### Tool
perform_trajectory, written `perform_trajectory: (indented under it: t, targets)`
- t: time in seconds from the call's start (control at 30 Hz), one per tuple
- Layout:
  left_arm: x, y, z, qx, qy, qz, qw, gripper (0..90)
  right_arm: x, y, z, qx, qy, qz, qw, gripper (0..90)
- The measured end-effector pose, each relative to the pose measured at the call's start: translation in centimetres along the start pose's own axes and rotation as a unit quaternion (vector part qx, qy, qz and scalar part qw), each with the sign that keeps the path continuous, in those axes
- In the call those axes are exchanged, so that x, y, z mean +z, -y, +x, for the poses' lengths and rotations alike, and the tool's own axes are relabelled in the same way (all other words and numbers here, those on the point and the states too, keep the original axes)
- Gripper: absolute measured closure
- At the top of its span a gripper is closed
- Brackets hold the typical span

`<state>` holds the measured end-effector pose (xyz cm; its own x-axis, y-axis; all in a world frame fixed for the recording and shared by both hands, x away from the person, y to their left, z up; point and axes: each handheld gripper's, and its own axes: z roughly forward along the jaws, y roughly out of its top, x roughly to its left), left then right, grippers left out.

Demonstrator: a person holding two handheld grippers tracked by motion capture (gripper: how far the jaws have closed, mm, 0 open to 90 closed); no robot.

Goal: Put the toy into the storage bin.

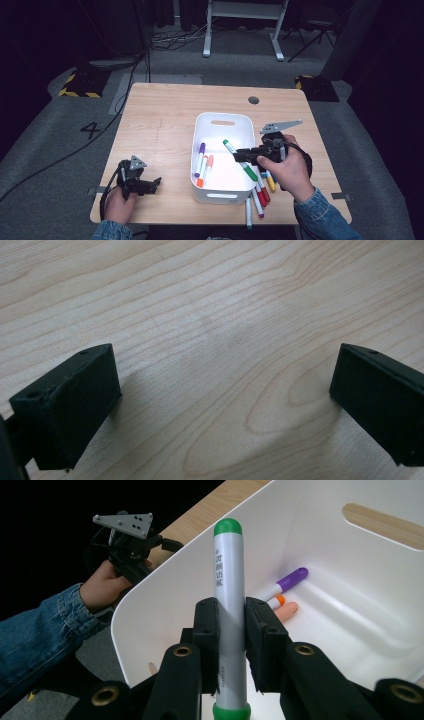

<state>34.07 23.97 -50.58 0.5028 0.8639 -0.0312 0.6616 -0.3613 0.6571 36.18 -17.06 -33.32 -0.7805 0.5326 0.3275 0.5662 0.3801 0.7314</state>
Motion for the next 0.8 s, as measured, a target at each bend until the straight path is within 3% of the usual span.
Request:
perform_trajectory:
  t: [0.8]
  targets:
    - [0.0, 0.0, 0.0, 0.0, -0.002, 0.0, 1.0, 0.0, 2.9, 1.1, 0.2, -0.023, 0.019, 0.061, 0.9977, 76.7]
